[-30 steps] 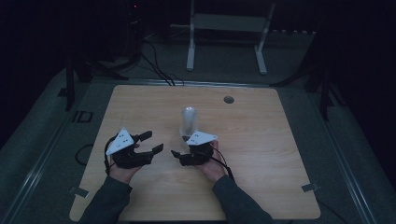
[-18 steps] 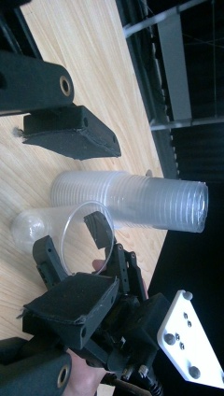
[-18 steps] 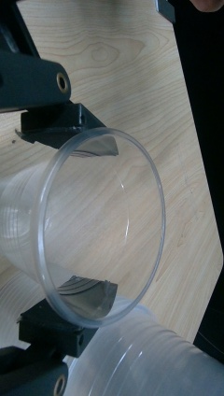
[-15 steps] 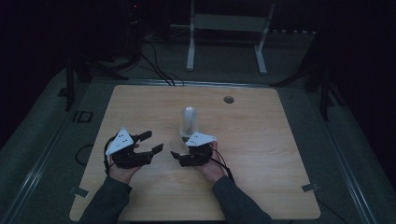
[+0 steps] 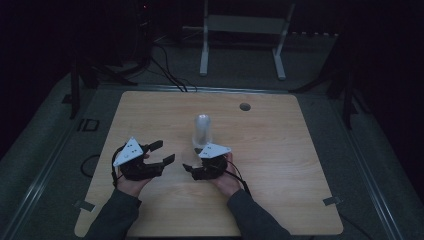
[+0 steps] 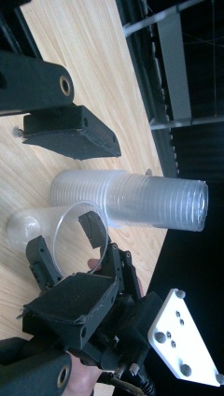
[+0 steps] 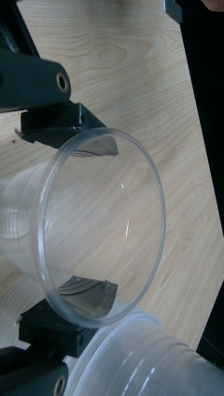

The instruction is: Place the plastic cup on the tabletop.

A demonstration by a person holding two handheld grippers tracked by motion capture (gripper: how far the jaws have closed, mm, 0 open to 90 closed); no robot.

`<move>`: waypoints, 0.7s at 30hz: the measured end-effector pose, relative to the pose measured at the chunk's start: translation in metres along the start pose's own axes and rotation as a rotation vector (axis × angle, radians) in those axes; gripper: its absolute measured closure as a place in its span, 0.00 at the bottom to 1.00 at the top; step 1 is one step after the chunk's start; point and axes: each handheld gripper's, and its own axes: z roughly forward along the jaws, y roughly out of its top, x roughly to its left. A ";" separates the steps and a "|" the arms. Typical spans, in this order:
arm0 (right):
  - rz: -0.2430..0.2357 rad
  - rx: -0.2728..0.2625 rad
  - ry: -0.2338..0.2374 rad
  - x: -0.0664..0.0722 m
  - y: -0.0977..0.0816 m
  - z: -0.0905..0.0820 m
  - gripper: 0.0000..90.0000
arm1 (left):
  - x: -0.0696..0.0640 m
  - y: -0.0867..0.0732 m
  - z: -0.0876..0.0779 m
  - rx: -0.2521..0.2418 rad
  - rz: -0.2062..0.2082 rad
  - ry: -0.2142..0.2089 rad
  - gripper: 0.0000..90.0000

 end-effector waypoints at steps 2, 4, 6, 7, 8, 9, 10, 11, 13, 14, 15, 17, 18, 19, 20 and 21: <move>0.000 0.005 0.002 0.001 -0.001 0.001 0.31 | 0.000 0.000 0.000 0.001 0.000 0.000 0.35; -0.002 0.006 0.003 0.001 -0.001 0.001 0.31 | 0.000 0.000 0.000 0.002 0.001 0.000 0.35; -0.004 0.007 0.004 0.001 -0.002 0.001 0.31 | 0.000 0.000 0.000 0.002 0.000 0.000 0.35; -0.006 0.007 0.004 0.001 -0.002 0.001 0.31 | 0.000 0.000 0.000 0.002 0.001 -0.001 0.35; -0.004 0.008 0.005 0.001 -0.003 0.001 0.31 | 0.000 0.000 0.001 0.001 0.000 -0.001 0.35; -0.002 0.008 0.007 0.001 -0.003 0.001 0.31 | 0.000 0.000 0.001 0.002 0.000 -0.001 0.35; 0.000 0.008 0.007 0.001 -0.003 0.001 0.31 | 0.000 0.000 0.001 0.002 0.000 -0.001 0.35; 0.000 0.008 0.007 0.001 -0.003 0.001 0.31 | 0.000 0.000 0.001 0.002 0.000 -0.001 0.35; 0.000 0.009 0.009 0.001 -0.003 0.000 0.31 | 0.000 -0.001 0.001 0.002 0.000 -0.001 0.35; 0.000 0.010 0.011 0.001 -0.003 0.000 0.31 | 0.000 -0.001 0.001 0.001 -0.001 -0.001 0.35; 0.001 0.011 0.012 0.001 -0.003 0.000 0.30 | 0.000 -0.001 0.001 0.001 -0.001 -0.001 0.35; 0.004 0.015 0.012 0.001 -0.004 0.001 0.29 | 0.000 -0.001 0.001 0.001 -0.003 -0.001 0.35; 0.004 0.017 0.012 0.001 -0.004 0.001 0.29 | 0.000 -0.001 0.001 0.002 -0.003 -0.001 0.35; 0.006 0.019 0.014 0.001 -0.004 0.001 0.28 | 0.000 -0.001 0.001 0.001 -0.003 -0.002 0.35; 0.006 0.021 0.016 0.001 -0.005 0.001 0.28 | 0.000 -0.001 0.001 0.001 -0.004 -0.002 0.35; 0.006 0.022 0.017 0.001 -0.005 0.002 0.28 | 0.000 -0.001 0.001 0.001 -0.004 -0.002 0.35</move>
